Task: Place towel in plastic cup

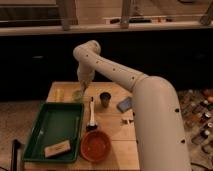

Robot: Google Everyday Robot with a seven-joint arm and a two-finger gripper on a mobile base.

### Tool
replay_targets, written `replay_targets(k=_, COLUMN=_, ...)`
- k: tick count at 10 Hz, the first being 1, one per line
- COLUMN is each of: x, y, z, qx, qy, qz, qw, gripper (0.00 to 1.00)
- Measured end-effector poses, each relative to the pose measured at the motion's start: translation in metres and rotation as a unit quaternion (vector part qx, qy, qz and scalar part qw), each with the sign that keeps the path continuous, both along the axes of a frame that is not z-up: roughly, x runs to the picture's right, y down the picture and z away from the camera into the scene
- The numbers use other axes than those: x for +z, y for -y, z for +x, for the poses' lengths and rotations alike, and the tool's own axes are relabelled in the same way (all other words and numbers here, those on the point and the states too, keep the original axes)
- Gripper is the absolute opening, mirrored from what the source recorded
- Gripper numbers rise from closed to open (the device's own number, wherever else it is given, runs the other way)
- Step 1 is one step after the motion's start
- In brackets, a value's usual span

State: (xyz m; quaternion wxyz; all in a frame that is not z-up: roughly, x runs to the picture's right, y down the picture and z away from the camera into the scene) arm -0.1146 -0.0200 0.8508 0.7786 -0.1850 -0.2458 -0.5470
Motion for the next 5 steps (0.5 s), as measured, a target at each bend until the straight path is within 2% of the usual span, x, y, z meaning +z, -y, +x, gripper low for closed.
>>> replay_targets(k=5, x=0.011, y=-0.010, z=-0.019, qx=-0.023, qy=0.006, qz=-0.012, qw=0.9997, gripper=0.00)
